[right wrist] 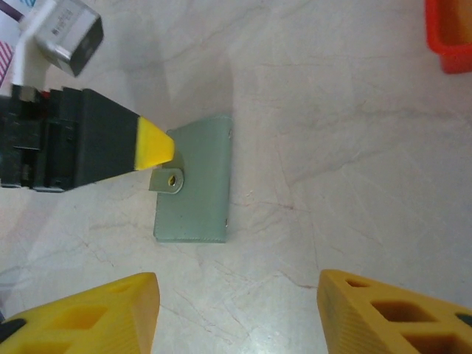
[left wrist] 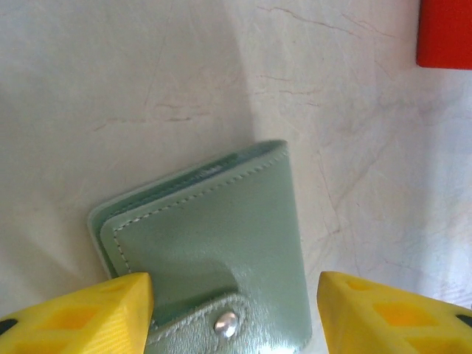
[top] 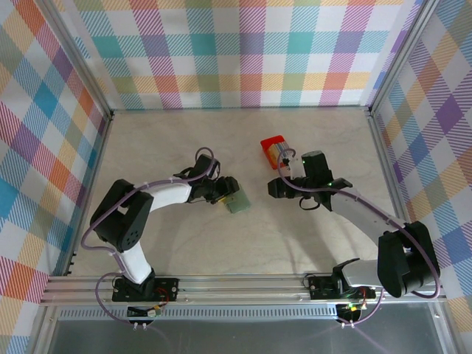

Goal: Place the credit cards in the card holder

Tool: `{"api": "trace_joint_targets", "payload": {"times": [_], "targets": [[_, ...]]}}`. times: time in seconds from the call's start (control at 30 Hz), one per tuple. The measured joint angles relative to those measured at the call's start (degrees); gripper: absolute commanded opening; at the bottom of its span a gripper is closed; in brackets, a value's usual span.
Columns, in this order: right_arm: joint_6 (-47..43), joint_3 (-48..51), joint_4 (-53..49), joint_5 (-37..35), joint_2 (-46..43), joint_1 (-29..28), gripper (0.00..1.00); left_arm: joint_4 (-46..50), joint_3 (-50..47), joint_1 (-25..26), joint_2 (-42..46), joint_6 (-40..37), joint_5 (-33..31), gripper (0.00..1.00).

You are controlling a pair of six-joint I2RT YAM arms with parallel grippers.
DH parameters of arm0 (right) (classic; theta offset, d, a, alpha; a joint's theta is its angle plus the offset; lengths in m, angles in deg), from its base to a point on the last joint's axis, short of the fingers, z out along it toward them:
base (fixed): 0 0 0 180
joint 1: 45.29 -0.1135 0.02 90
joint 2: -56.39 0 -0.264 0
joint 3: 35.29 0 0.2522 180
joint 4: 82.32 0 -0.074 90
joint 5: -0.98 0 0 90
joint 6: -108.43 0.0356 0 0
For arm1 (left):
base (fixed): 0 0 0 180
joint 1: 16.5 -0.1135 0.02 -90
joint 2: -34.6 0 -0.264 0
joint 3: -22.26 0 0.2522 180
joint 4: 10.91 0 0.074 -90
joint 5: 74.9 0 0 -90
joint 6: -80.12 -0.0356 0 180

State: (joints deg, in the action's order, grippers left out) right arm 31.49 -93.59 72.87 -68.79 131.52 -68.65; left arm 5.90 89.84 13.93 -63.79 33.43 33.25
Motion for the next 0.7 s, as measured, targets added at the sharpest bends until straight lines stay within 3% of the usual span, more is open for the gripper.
{"api": "trace_joint_targets", "payload": {"times": [0.17,0.43,0.7], "targets": [[0.0,0.3,1.2,0.0,0.1,-2.9,0.51,1.3,0.0,-0.9,8.3,-1.4,0.1,0.62],[2.6,-5.6,2.5,-1.6,11.4,-16.5,0.21,6.8,-3.5,-11.5,22.1,-3.0,1.2,0.64],[6.6,-11.9,2.3,-3.1,21.4,-21.4,0.00,11.9,-9.8,-13.8,26.6,-5.2,1.6,0.66]]}}
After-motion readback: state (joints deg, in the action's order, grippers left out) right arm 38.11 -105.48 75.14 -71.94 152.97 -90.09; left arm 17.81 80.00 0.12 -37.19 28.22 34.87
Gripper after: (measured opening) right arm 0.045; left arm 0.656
